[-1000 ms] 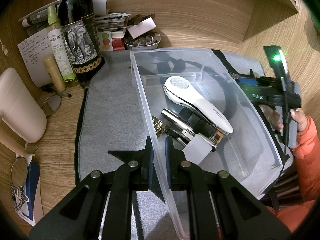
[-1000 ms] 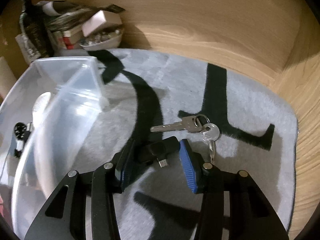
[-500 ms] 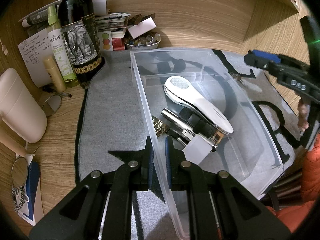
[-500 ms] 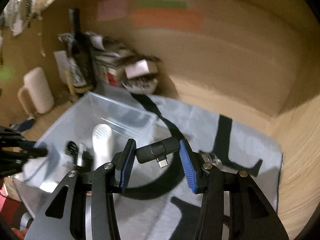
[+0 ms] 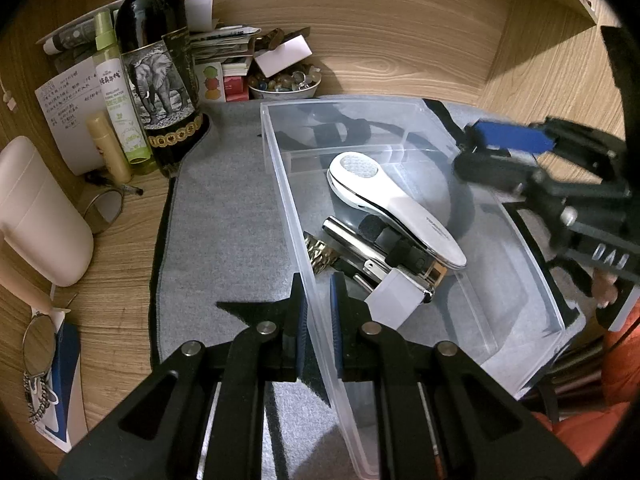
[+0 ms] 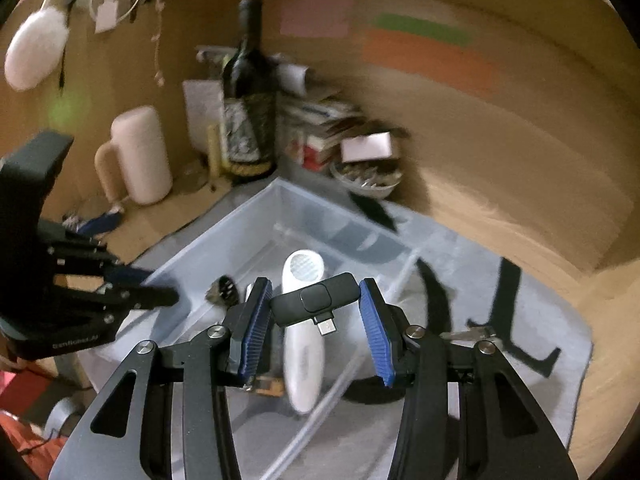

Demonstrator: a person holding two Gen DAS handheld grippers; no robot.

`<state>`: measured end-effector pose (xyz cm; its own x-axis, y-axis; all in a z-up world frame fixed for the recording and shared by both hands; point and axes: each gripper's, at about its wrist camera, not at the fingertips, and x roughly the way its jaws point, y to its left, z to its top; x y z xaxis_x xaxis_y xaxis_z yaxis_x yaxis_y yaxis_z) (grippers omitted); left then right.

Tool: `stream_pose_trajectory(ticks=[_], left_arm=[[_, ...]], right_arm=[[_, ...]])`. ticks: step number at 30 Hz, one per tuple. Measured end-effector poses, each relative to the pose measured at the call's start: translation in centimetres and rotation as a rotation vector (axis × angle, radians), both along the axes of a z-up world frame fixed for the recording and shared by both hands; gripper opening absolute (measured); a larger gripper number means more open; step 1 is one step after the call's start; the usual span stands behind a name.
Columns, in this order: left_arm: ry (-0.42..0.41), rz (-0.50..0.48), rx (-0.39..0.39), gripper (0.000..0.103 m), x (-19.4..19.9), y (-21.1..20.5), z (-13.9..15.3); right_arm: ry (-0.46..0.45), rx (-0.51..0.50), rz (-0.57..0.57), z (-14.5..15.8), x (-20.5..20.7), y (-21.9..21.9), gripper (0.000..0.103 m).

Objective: Organize rigid objects
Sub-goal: 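Drop the black USB adapter into the clear box with the right gripper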

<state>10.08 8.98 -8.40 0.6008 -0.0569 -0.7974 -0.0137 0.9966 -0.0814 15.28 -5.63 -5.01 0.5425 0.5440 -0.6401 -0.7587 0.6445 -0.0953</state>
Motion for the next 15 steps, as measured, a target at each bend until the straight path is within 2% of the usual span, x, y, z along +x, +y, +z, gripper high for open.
stream_pose_trajectory(ticks=[15], left_arm=[[0.0,0.0,0.004,0.01,-0.1,0.0,0.0]], right_arm=[[0.128,-0.084,0.053,-3.3,0.4,2.8,0.042]])
